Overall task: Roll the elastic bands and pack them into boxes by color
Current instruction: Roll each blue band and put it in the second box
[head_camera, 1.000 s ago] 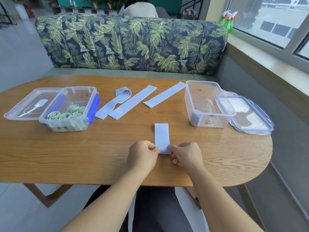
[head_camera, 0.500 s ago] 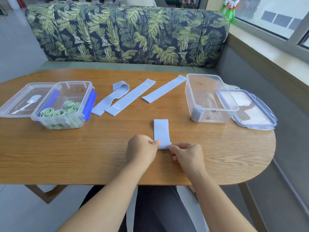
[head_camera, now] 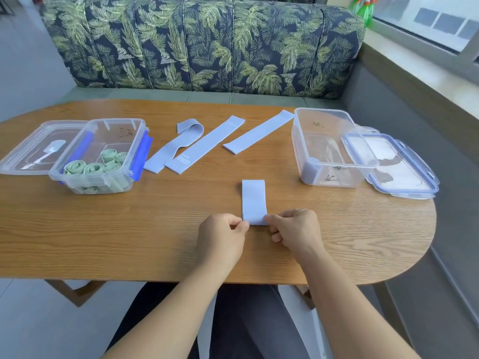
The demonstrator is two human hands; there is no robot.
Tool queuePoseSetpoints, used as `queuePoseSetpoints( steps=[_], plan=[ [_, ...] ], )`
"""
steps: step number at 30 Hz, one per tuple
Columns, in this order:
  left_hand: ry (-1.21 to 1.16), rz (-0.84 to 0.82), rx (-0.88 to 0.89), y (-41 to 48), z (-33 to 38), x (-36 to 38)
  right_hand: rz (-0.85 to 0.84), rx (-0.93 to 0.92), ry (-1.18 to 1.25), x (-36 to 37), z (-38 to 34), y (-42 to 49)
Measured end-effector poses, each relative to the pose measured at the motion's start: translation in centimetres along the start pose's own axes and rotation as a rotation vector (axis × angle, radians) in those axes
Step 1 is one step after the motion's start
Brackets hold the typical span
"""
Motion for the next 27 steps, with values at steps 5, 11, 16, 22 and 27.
queuePoseSetpoints(
  steps=[5, 11, 16, 22, 27],
  plan=[
    [0.035, 0.029, -0.028, 1.0, 0.2, 0.1, -0.03, 0.011, 0.01, -0.1, -0.3, 0.7],
    [0.125, 0.002, -0.064, 2.6, 0.7, -0.1, -0.06, -0.004, 0.102, 0.0, -0.1, 1.0],
    [0.15, -0.059, -0.116, 3.9, 1.0, -0.1, -0.046, -0.037, 0.127, -0.2, 0.1, 0.9],
    [0.166, -0.049, -0.129, 4.8, 1.3, -0.2, -0.036, -0.082, 0.056, 0.3, -0.3, 1.5],
    [0.17, -0.033, -0.075, 5.1, 1.3, -0.1, -0.011, -0.074, 0.04, 0.2, -0.6, 2.0]
  ],
)
Point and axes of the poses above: each hand's wrist, its own y-axis towards the middle knuckle, its own x-axis out of the palm, z = x × y, the point moved 8 cm from there along y, towards the middle knuckle, and after that the axes turned 5 degrees about -z, right-handed, at the moved point
